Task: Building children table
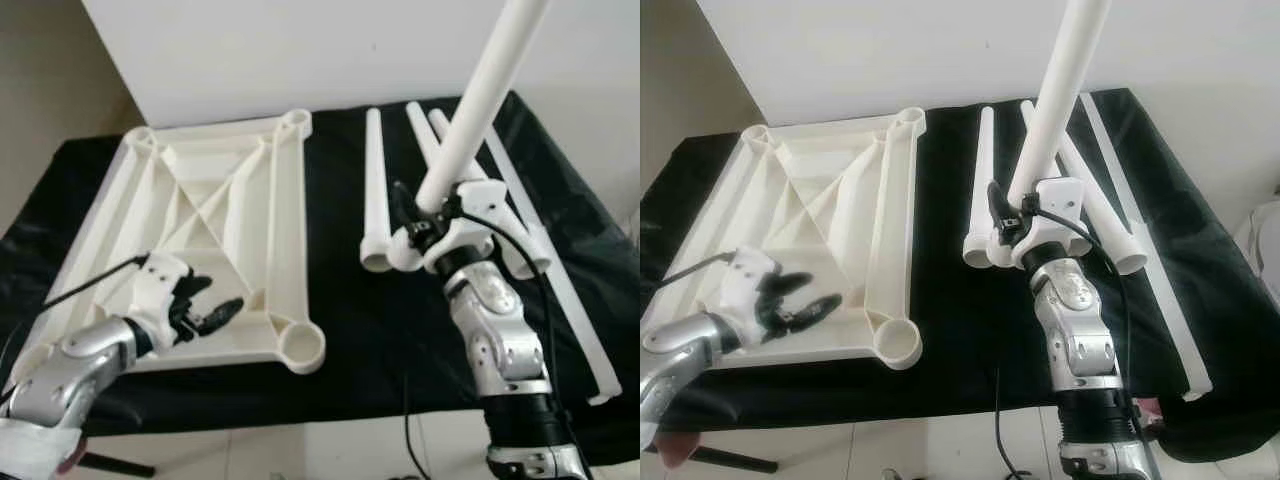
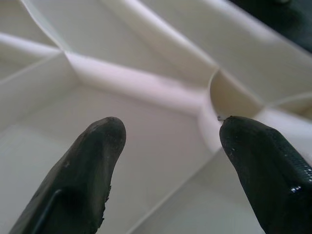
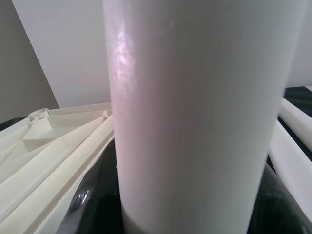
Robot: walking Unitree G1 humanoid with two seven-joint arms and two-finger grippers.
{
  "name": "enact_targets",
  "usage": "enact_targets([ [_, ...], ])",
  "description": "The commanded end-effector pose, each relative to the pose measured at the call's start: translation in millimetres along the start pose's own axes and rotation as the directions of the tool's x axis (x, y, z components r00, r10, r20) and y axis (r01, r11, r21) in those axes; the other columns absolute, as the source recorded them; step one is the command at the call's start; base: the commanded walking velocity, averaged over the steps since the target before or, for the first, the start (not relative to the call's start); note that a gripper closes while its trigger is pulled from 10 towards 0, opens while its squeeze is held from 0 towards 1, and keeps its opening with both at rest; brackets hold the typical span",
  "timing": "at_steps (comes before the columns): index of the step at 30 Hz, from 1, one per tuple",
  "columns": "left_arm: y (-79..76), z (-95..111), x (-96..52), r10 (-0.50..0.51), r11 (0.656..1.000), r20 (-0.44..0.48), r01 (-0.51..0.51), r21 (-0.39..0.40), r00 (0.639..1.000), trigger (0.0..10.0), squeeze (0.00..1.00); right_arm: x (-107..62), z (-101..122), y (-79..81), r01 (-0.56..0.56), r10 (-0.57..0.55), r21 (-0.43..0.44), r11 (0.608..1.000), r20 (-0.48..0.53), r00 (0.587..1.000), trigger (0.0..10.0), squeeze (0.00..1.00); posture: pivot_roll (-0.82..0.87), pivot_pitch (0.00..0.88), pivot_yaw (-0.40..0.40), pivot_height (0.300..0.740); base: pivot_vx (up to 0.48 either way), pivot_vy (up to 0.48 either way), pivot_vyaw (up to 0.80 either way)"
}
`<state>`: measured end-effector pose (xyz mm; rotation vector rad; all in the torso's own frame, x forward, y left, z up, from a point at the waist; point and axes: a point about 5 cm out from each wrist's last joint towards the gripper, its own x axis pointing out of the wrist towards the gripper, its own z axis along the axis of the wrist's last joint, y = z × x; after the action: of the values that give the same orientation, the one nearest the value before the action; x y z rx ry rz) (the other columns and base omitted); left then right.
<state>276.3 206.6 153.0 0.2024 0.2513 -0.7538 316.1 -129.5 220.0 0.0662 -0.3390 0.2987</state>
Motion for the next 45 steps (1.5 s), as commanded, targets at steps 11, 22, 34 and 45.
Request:
enact_targets([
  [11, -28.4, -26.9, -6.0, -0.374, 0.925, -0.184, 0.379, -0.012, 0.909, 10.0, 0.0, -1.1, 1.2, 3.9, -0.025, 0.025, 0.006, 1.0, 0.0, 1.0, 10.0, 0.0, -0.06, 0.144, 0.101, 0.74, 0.0, 0.0, 0.0],
  [22, -32.9, -16.9, -15.7, -0.451, 0.892, -0.11, 0.443, -0.091, 0.886, 10.0, 0.0, -1.8, 1.2, 3.6, -0.028, 0.028, 0.007, 1.0, -0.001, 1.0, 10.0, 0.0, -0.05, 0.152, 0.102, 0.74, 0.0, 0.0, 0.0],
  [34, -1.9, -42.4, 16.8, -0.079, 0.989, -0.285, 0.11, 0.095, 0.955, 10.0, 0.0, 1.1, 3.2, 3.3, -0.025, 0.025, 0.009, 1.0, 0.005, 1.0, 10.0, 0.0, -0.06, 0.162, 0.108, 0.74, 0.0, 0.0, 0.0],
  [45, 3.3, -34.5, 19.8, -0.094, 0.991, -0.244, 0.114, 0.072, 0.965, 0.0, 0.0, -2.0, 4.8, 1.5, -0.008, 0.008, 0.007, 1.0, 0.01, 1.0, 10.0, 0.0, -0.07, 0.167, 0.126, 0.74, 0.0, 0.0, 0.0],
])
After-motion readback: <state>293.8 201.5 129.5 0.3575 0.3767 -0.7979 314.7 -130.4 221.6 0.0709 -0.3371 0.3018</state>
